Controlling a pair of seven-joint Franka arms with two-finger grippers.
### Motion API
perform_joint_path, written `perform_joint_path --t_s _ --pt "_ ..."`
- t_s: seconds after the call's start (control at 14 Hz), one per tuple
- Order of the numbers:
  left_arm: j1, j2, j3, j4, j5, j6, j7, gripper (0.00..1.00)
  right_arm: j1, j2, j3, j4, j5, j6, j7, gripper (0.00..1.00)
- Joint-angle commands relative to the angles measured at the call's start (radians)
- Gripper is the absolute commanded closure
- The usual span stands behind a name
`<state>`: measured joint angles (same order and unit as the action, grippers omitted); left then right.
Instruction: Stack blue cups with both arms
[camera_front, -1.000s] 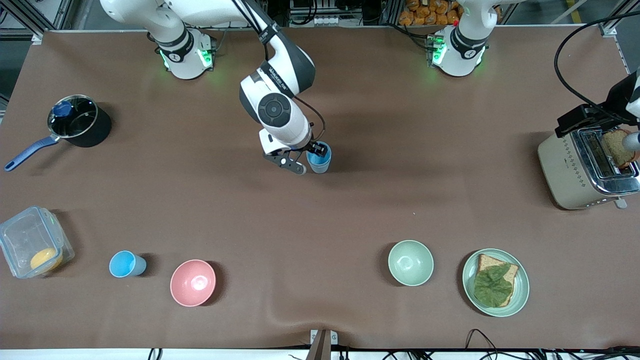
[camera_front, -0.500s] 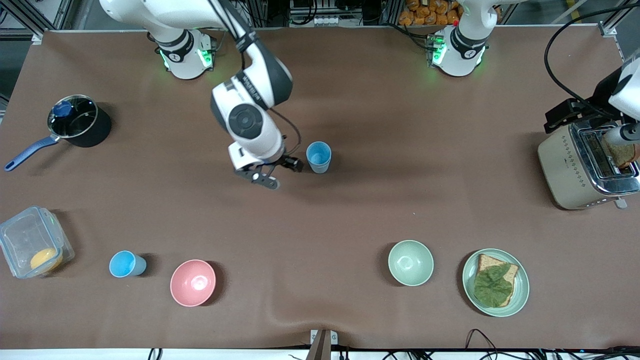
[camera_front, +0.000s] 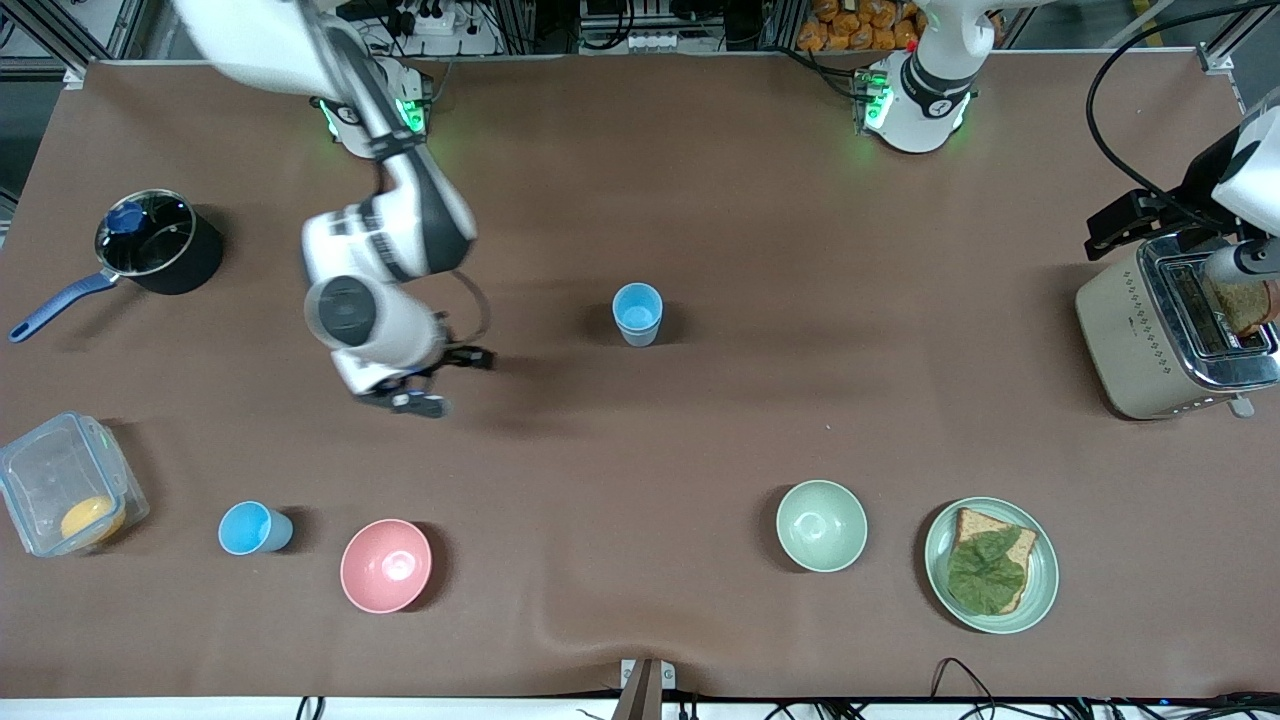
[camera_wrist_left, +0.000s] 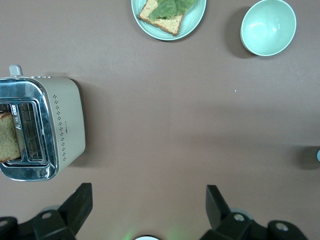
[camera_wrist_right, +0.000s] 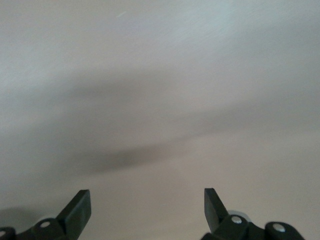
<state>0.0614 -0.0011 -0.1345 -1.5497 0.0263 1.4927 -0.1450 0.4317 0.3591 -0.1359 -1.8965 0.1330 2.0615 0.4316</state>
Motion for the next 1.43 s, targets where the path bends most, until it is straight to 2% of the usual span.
perform_joint_path --t_s 0.0,0.14,0.36,0.5,0.64,0.79,1.0,1.36 --pt "0.0 -0.013 0.001 0.003 -0.006 -0.017 0.013 0.0 -0.131 -0.129 0.022 -0.107 -0.019 0.003 -0.129 0.0" --pt "0.0 -0.013 0.004 0.006 -0.006 -0.023 0.013 0.0 -0.209 -0.185 0.022 -0.153 -0.019 0.006 -0.238 0.0" --pt "-0.002 -0.011 0.007 0.046 -0.006 -0.043 0.013 0.0 -0.27 -0.311 0.021 -0.232 -0.021 0.002 -0.359 0.0" --pt "-0.002 -0.01 0.004 0.049 -0.005 -0.045 0.013 0.0 -0.298 -0.391 0.022 -0.231 -0.032 -0.038 -0.375 0.0" --pt "-0.003 -0.011 0.004 0.051 -0.005 -0.045 0.013 0.0 -0.297 -0.446 0.028 -0.207 -0.103 -0.063 -0.387 0.0" --pt "-0.003 -0.011 0.004 0.051 -0.005 -0.045 0.013 0.0 -0.318 -0.45 0.051 -0.118 -0.118 -0.177 -0.389 0.0" --pt "-0.003 -0.011 0.004 0.051 -0.005 -0.045 0.013 0.0 -0.389 -0.442 0.151 0.069 -0.119 -0.348 -0.404 0.0" --pt "0.003 -0.007 0.003 0.051 -0.005 -0.045 0.015 0.0 -0.429 -0.42 0.168 0.33 -0.115 -0.564 -0.549 0.0"
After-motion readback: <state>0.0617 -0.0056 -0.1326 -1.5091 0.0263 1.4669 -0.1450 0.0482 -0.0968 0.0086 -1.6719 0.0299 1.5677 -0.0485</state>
